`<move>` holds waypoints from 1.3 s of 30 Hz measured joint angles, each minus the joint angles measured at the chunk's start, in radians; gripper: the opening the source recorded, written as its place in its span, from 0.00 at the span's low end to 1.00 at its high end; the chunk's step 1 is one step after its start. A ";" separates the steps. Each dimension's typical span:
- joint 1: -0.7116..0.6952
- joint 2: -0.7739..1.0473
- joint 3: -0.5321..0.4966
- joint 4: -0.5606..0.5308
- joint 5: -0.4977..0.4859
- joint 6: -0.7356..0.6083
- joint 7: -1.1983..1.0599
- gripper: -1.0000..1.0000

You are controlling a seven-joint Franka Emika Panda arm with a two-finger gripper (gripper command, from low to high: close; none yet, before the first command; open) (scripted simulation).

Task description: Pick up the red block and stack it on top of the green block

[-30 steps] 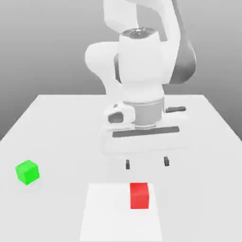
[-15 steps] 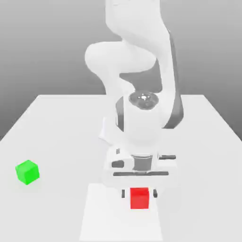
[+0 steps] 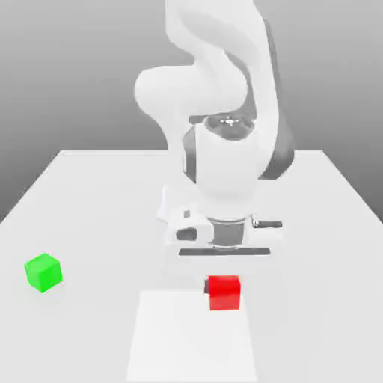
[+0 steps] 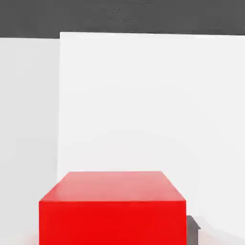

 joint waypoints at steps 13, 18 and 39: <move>-0.197 -0.150 -0.287 0.039 -0.058 -0.144 -0.796 0.00; -0.273 -0.163 -0.416 0.048 -0.099 -0.166 -1.105 0.00; -0.430 0.152 -0.505 0.069 0.278 0.047 -1.930 1.00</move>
